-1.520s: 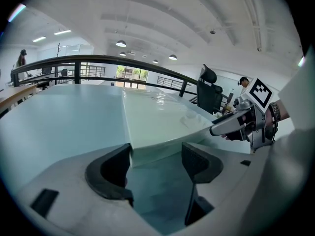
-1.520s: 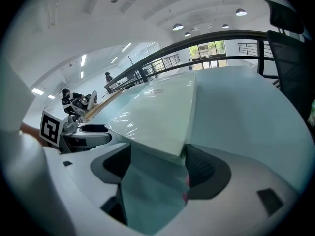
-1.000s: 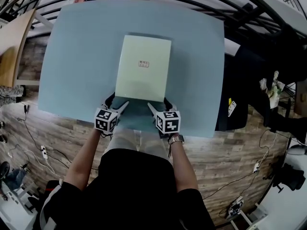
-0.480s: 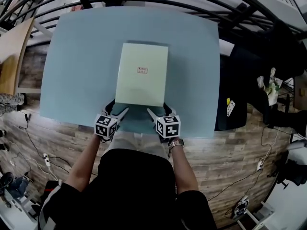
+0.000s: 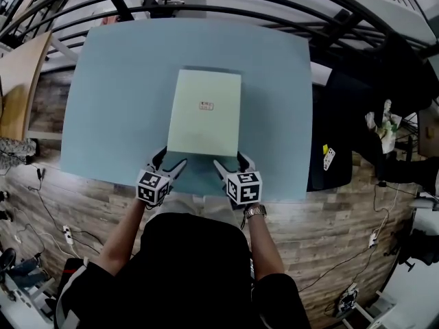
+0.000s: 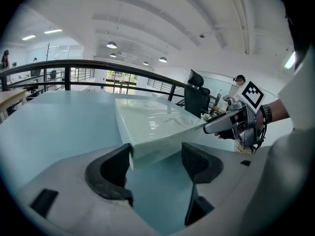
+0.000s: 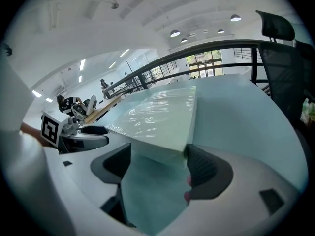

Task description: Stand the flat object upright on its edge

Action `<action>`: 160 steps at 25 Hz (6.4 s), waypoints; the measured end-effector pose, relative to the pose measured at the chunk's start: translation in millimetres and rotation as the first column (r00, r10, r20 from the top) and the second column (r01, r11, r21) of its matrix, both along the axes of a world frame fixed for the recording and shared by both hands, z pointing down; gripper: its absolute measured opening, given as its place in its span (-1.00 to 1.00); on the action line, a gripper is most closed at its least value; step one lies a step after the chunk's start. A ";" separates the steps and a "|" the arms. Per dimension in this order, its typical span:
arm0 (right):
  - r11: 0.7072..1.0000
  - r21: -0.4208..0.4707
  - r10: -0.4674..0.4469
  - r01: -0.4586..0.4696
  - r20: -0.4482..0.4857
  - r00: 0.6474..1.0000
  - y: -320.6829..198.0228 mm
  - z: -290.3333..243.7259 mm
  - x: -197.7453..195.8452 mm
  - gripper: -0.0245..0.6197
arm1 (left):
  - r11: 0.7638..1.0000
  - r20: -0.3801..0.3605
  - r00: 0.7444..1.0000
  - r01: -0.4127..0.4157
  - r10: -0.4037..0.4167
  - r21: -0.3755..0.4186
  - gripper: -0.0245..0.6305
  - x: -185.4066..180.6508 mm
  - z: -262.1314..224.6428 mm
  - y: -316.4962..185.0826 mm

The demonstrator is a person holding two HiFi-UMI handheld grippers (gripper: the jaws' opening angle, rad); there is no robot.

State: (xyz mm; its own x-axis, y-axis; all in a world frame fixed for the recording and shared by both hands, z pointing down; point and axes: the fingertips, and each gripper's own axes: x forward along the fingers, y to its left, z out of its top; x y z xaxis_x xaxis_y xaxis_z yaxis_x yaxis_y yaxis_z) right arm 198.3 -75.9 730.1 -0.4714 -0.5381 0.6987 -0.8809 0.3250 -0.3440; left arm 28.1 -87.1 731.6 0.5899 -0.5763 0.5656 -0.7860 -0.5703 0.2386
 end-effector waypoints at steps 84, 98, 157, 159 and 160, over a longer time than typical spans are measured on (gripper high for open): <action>0.902 0.423 0.056 -0.085 0.081 0.995 -20.2 -209.4 -15.8 0.12 | 0.932 -0.102 0.995 0.030 0.008 0.362 0.08 -16.7 -202.4 -26.1; 0.894 0.438 0.059 -0.089 0.082 0.995 -8.5 -219.6 -17.6 0.12 | 0.927 -0.099 0.995 0.028 0.010 0.374 0.08 -18.6 -211.2 -16.2; 0.872 0.475 0.071 -0.118 0.115 0.991 3.6 -244.4 -26.7 0.12 | 0.919 -0.097 0.995 0.049 -0.012 0.391 0.08 -29.4 -231.8 -2.8; 0.872 0.474 0.076 -0.121 0.113 0.991 1.8 -243.4 -26.2 0.12 | 0.919 -0.100 0.995 0.054 -0.016 0.391 0.08 -29.2 -231.7 -3.3; 0.872 0.473 0.079 -0.124 0.115 0.990 0.5 -243.5 -25.8 0.12 | 0.919 -0.105 0.994 0.058 -0.018 0.389 0.08 -29.0 -231.8 -3.3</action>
